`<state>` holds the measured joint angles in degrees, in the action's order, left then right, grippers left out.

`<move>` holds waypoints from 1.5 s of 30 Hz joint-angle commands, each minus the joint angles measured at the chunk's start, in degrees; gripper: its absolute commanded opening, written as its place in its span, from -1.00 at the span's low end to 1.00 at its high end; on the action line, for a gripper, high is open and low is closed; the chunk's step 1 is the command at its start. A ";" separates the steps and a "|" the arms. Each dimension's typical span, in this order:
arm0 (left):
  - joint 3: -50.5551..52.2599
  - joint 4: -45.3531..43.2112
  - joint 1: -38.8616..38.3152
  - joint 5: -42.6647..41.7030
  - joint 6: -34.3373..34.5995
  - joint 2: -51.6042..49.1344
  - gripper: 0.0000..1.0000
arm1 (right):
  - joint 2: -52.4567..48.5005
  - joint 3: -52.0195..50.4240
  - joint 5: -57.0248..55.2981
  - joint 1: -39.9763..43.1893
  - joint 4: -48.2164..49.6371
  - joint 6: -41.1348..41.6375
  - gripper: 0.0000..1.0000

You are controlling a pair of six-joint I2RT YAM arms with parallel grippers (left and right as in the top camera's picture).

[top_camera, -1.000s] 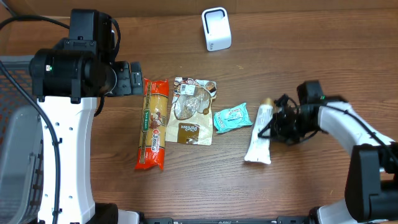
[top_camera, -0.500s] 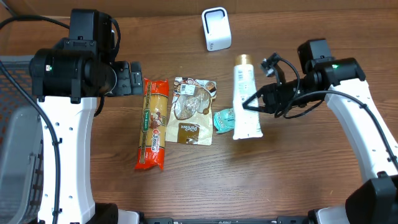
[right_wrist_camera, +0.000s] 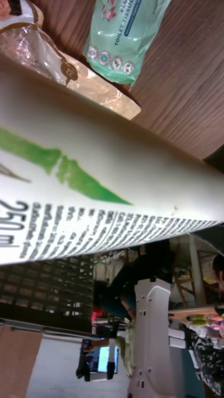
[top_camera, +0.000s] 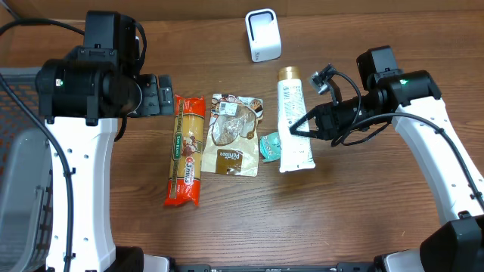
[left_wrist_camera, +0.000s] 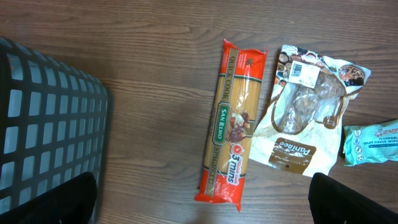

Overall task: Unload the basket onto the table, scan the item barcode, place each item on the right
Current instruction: 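Lift the tube and carry it toward the white scanner, then hold the tube's barcode end in front of the white scanner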

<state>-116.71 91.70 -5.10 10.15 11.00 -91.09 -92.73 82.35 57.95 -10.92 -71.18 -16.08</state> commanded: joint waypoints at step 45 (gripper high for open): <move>0.07 -0.07 0.31 0.74 1.01 0.24 0.99 | -40.00 18.14 -94.71 -17.03 84.63 -35.60 -0.93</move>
<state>-116.71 91.70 -5.10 10.15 11.60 -91.09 -132.70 98.26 -37.82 -28.16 11.51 -44.82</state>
